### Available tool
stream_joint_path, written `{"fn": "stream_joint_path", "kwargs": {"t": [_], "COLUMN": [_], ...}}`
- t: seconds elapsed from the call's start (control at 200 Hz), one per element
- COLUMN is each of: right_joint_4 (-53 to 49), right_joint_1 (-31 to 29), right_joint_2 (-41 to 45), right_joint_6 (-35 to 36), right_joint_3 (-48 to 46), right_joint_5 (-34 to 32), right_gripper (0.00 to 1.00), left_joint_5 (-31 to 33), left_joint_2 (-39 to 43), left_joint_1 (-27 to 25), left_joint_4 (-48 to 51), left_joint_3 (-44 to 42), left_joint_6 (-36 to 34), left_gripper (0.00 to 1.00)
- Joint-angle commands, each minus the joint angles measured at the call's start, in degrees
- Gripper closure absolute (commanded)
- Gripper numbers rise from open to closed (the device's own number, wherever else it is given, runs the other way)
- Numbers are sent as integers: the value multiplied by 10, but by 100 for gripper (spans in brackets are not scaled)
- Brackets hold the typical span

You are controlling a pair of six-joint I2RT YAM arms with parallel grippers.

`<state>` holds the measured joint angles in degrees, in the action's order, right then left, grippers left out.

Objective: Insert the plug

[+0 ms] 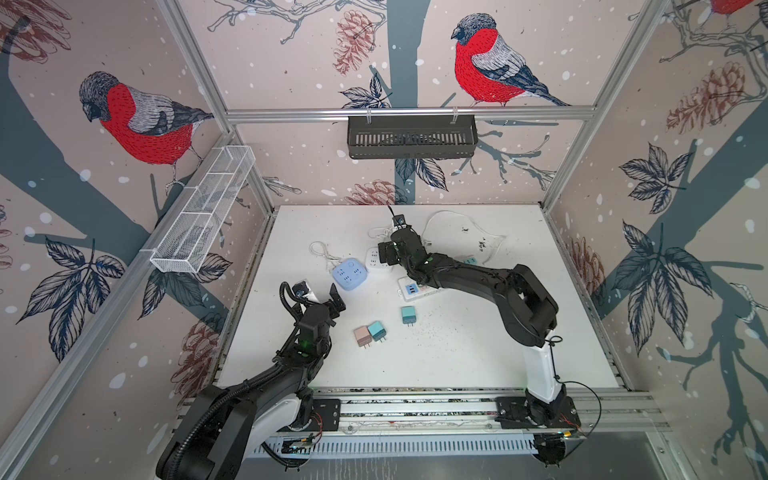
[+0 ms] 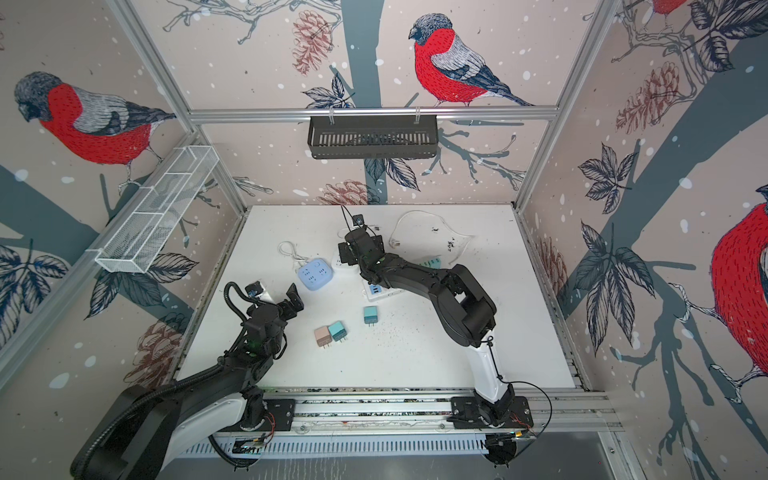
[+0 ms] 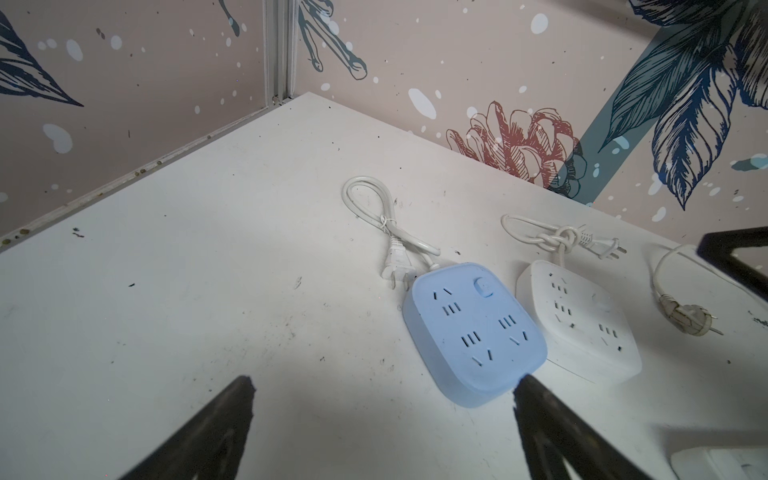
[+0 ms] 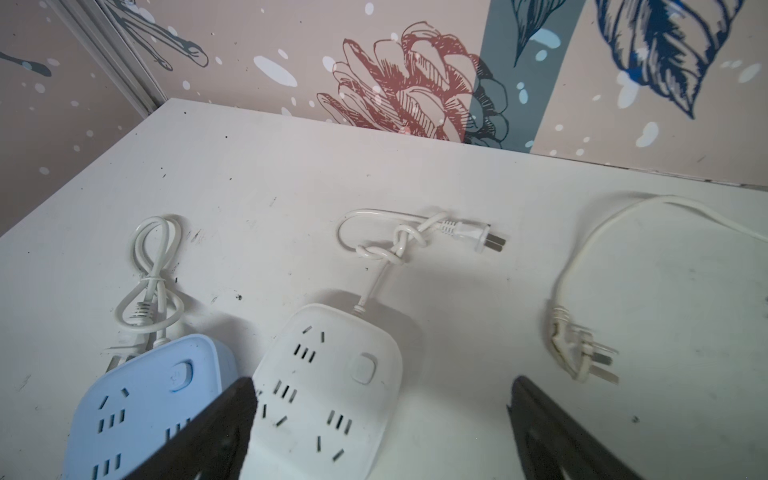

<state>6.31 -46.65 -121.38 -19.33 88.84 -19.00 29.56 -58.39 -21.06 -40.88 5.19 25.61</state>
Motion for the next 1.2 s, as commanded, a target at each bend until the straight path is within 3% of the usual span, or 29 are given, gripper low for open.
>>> {"fn": "stream_joint_path", "kwargs": {"t": [0.0, 0.12, 0.22, 0.45, 0.62, 0.81, 1.196], "right_joint_4": [-55, -108, -58, -16, 5, 58, 111], "right_joint_1": [2, 8, 7, 11, 16, 24, 22], "right_joint_2": [-42, -84, -60, -15, 4, 66, 157], "right_joint_6": [-9, -29, -24, -25, -23, -24, -26], "right_joint_3": [52, 111, 64, 4, -25, -102, -217], "right_joint_5": [23, 46, 64, 67, 68, 71, 86], "right_gripper": [7, 12, 12, 11, 11, 12, 12], "left_joint_5": [4, 2, -25, -91, -152, -192, -262], "left_joint_2": [0, -5, -30, -173, -325, -443, -600], "left_joint_1": [2, 2, 3, 5, 11, 12, 12], "left_joint_4": [-31, -44, -82, -36, 54, 168, 318], "left_joint_3": [0, -1, 17, 202, 384, 551, 751], "left_joint_6": [11, 4, -24, -49, -64, -81, -107], "left_gripper": [3, 3, 3, 5, 8, 9, 9]}}
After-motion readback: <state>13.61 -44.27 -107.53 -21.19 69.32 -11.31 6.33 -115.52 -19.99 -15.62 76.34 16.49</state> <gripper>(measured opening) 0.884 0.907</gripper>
